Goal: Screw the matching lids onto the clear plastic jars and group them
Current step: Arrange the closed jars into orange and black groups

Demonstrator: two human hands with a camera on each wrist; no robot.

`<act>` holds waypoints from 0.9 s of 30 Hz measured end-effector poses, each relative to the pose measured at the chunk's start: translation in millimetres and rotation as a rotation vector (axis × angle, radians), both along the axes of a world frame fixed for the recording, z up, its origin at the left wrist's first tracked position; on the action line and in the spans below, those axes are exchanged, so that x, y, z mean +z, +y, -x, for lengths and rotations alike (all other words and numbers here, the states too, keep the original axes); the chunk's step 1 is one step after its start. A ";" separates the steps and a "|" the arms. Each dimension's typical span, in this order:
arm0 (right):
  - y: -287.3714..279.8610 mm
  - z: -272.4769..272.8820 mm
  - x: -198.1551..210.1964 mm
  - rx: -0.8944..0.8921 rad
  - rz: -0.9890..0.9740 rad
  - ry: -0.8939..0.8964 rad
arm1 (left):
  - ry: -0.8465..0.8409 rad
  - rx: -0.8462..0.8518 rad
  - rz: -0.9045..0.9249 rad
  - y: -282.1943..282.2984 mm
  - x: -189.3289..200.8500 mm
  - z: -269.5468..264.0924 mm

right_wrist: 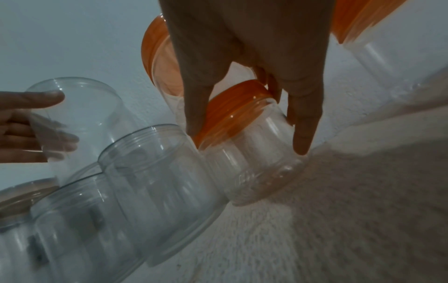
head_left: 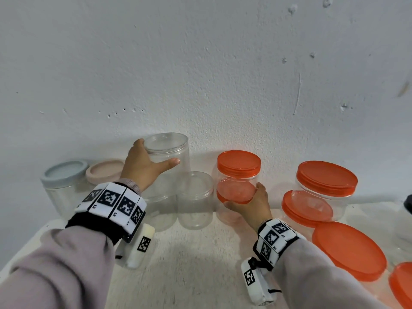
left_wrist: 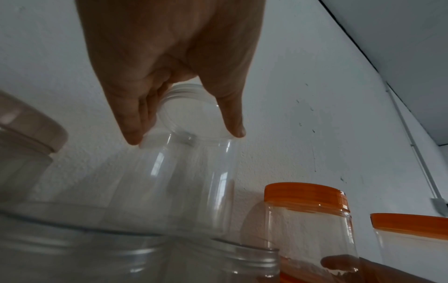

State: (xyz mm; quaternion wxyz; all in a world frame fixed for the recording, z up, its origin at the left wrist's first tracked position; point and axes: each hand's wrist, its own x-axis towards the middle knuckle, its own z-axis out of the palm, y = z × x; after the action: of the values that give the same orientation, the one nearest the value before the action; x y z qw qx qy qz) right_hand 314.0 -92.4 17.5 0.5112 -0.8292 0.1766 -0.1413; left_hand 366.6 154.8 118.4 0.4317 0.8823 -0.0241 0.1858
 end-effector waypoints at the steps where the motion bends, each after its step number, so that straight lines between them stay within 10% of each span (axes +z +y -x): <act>1: -0.3 -0.1 1.2 0.015 -0.002 0.010 | 0.001 -0.001 0.000 0.1 0.2 0.0; 27: 13.5 59.0 32.8 0.109 0.175 -0.108 | 0.026 -0.052 0.046 -2.8 -3.2 1.1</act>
State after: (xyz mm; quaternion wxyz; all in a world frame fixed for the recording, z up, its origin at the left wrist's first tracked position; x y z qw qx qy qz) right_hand 255.0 -78.9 50.3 0.4523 -0.8703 0.0907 -0.1728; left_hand 365.5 152.0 115.2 0.4567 0.8737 -0.0371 0.1633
